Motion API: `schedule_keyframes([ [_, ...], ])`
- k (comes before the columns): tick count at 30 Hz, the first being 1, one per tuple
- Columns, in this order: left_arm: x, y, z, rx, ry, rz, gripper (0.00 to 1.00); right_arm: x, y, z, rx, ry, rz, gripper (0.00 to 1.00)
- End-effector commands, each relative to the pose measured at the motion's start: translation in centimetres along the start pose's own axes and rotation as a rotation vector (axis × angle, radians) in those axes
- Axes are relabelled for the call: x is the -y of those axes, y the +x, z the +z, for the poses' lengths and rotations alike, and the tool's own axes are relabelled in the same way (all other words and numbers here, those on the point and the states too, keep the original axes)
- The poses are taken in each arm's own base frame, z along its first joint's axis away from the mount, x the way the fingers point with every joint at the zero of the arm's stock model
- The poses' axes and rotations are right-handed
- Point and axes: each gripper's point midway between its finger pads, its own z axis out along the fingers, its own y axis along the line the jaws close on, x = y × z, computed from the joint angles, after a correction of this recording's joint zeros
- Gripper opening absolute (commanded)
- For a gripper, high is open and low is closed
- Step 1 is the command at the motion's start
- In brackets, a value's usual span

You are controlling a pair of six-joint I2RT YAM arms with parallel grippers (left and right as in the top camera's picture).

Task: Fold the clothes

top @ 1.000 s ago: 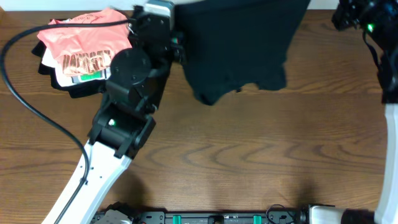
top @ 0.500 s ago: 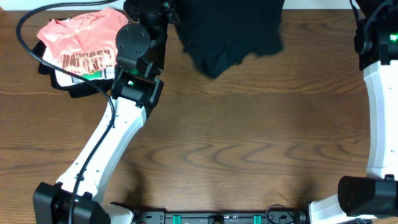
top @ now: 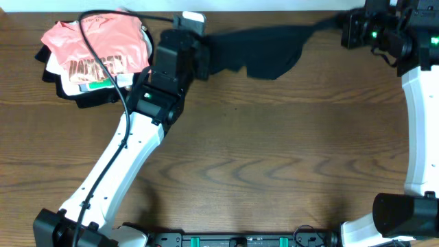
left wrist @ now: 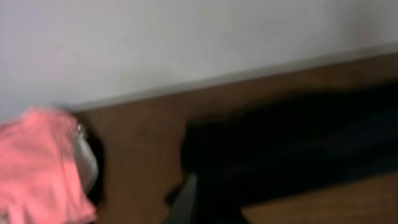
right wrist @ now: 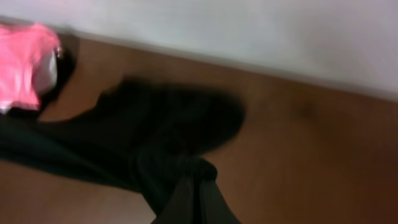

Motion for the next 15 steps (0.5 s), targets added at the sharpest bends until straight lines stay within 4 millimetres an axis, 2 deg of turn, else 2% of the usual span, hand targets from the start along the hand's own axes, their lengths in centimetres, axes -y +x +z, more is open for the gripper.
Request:
schedule_keyframes([
  [1, 0.6, 1.8, -1.2, -0.087, 0.020, -0.031, 0.06, 1.2, 2.2, -0.1, -0.088, 0.040, 0.044, 0.01],
  [6, 2.2, 7.7, -2.6, -0.336, 0.086, -0.060, 0.06, 0.1, 7.6, -1.2, -0.310, 0.015, 0.123, 0.01],
  [11, 3.5, 11.3, -4.5, -0.509, 0.158, -0.089, 0.06, -0.9, 11.1, -2.6, -0.465, -0.004, 0.179, 0.01],
  [15, 4.3, 13.7, -6.2, -0.635, 0.208, -0.120, 0.06, -0.9, 13.0, -3.4, -0.551, 0.017, 0.202, 0.01],
])
